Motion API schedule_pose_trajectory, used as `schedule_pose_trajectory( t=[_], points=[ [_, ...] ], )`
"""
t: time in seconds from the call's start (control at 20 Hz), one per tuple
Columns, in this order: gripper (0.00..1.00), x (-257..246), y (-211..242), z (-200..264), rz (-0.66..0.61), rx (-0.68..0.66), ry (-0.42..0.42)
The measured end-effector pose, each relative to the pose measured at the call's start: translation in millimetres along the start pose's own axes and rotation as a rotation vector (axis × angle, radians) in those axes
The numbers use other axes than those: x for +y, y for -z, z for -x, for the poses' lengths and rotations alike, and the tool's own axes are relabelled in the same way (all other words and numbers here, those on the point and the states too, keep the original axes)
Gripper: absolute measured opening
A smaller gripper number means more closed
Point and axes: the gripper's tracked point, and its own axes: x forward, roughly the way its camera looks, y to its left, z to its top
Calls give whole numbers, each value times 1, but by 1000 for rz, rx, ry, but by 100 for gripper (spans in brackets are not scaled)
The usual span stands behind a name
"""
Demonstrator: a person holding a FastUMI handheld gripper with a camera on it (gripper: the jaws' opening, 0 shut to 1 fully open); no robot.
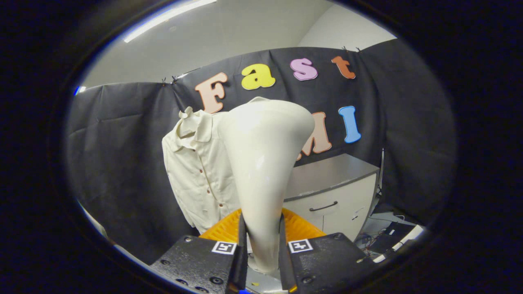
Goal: Iron the clothes twice with a garment steamer, once on the left side and once on the right side.
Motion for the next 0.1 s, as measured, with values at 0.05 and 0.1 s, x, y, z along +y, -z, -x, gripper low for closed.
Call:
schedule_pose_trajectory(
  t=[0.05, 0.1],
  points=[
    [32, -8, -1, 1, -6, -6, -9],
    [32, -15, -3, 1, -8, -6, -16]
  ],
)
